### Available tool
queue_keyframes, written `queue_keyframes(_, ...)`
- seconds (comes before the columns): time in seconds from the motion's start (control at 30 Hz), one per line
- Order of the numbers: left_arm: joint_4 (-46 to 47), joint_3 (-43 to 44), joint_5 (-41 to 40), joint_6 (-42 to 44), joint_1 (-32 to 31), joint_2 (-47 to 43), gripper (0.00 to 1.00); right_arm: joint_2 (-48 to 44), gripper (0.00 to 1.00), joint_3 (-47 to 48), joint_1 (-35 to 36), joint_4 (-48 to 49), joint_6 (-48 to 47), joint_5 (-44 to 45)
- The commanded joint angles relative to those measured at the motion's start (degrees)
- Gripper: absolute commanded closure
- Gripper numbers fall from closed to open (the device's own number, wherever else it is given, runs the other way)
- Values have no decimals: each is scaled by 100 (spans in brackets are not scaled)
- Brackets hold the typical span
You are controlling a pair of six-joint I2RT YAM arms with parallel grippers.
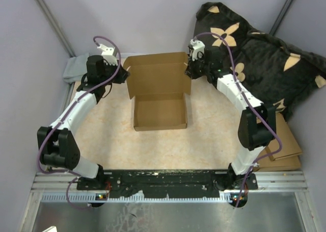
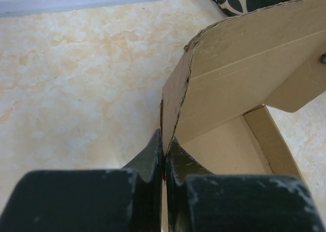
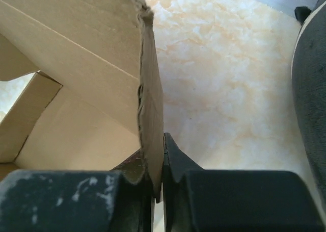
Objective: Fold the paper box
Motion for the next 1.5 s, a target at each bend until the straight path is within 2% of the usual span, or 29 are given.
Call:
queue_keyframes(0.0, 359, -43, 163, -227, -76, -186, 97, -15, 95, 517, -23, -51, 532, -98)
queue_keyframes(0.33, 725, 158, 303, -1093, -174, -87, 93, -53, 98, 735, 310, 321, 1172, 850)
queue_keyframes(0.43, 784, 334, 176, -1171, -223, 21, 91, -102, 98, 610, 439, 742, 1195, 1113)
queue_keyframes(0.63, 968, 639, 0, -1218, -253, 307, 89, -247, 97, -33, 614, 2298, 997, 1567)
queue_keyframes(0.77, 1063, 719, 8, -1223, -259, 517, 88, -74, 96, -55, 657, 2680, 922, 1744)
queue_keyframes(1.2, 1252, -380, -135, -1202, -279, 130, 87, -230, 95, -1268, 1059, 3660, 1263, 2207)
queue_keyframes(1.47, 1183, -908, -182, -1223, -393, -295, 87, -640, 94, -1933, 1429, 3753, 1267, 2533)
